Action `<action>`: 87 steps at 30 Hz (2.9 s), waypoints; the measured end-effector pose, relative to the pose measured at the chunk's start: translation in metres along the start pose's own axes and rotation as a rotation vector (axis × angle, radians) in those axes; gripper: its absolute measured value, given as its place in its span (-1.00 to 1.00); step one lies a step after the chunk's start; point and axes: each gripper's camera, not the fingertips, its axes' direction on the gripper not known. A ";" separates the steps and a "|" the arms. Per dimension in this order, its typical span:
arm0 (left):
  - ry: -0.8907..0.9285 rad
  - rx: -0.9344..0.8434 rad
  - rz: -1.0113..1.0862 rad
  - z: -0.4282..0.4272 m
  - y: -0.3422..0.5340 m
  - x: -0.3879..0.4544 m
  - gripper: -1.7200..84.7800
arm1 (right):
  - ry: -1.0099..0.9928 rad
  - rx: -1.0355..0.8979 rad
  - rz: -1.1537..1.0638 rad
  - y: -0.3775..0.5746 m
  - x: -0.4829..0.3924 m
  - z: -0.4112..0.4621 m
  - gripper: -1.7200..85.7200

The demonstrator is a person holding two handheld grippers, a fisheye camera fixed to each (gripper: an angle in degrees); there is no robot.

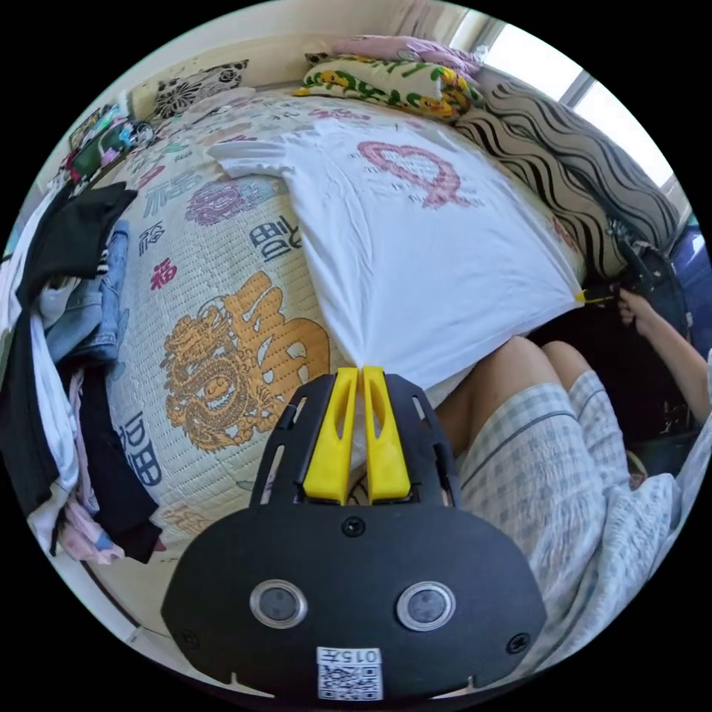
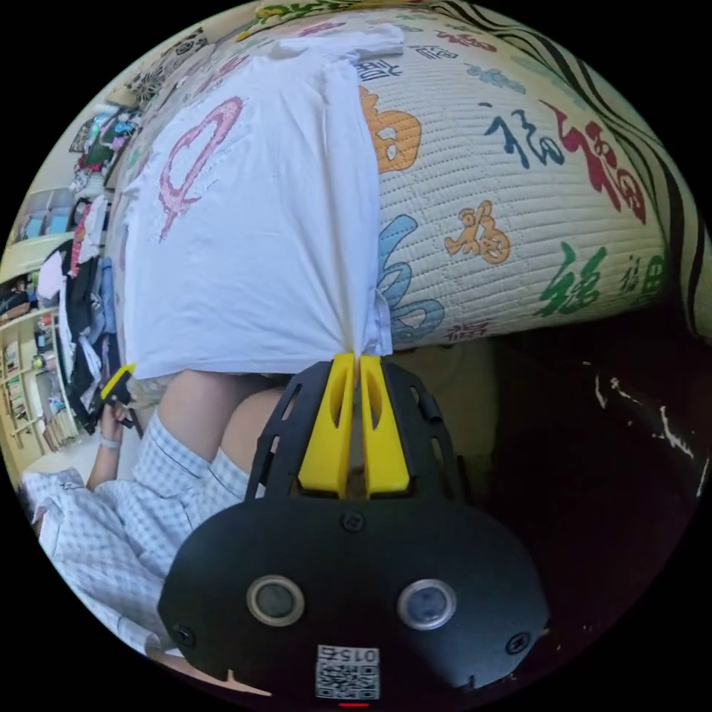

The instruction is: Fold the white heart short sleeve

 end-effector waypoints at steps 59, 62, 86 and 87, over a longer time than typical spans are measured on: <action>0.262 0.422 -0.642 -0.035 -0.231 -0.288 -0.77 | 0.131 -0.071 -0.800 -0.415 -0.526 0.209 -0.85; 0.320 0.465 -0.665 -0.022 -0.252 -0.306 -0.78 | 0.117 0.021 -0.801 -0.489 -0.584 0.201 -0.83; 0.495 0.596 -0.798 -0.016 -0.239 -0.355 -0.86 | 0.255 0.061 -0.640 -0.668 -0.723 0.281 -0.95; 0.496 0.551 -0.782 -0.011 -0.244 -0.354 -0.91 | 0.242 0.061 -0.632 -0.670 -0.721 0.278 -0.95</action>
